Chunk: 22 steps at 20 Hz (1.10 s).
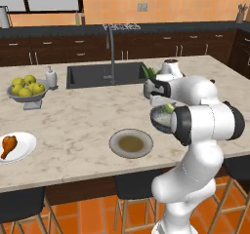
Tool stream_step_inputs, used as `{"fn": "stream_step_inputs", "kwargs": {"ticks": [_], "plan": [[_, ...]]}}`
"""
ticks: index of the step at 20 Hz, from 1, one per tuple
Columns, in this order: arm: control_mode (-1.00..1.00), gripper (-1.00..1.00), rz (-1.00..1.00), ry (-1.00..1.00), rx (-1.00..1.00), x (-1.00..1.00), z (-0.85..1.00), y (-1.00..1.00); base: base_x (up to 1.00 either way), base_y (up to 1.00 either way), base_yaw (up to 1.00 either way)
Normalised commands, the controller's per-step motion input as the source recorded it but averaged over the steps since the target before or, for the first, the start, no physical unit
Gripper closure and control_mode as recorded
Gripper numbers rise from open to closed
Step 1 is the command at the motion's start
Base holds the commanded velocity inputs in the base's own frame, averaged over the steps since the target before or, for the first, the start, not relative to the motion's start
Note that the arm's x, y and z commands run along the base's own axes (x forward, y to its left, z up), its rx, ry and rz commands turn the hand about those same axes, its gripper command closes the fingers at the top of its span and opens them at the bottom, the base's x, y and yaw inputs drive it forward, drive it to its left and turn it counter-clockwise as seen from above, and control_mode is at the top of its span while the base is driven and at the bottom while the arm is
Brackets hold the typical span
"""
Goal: Pick the chicken drumstick and corn from their plates and place them in the bowl. Then put the bowl in the fridge.
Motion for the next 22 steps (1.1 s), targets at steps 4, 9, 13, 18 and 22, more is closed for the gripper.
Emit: {"fn": "stream_step_inputs", "kwargs": {"ticks": [4,9,13,18,22], "plan": [[-1.00,1.00,0.00,0.02,0.01,0.09,-0.56,-0.26,0.00,0.00,0.00],[-1.00,1.00,0.00,0.00,0.00,0.09,-0.59,-0.18,0.00,0.00,0.00],[-1.00,1.00,0.00,0.00,0.01,0.22,-0.44,-0.26,0.00,0.00,0.00],[-1.00,1.00,0.00,0.00,0.01,0.32,-0.34,-0.25,0.00,0.00,0.00],[-1.00,1.00,0.00,0.00,0.00,0.38,-0.33,-0.05,0.00,0.00,0.00]]}}
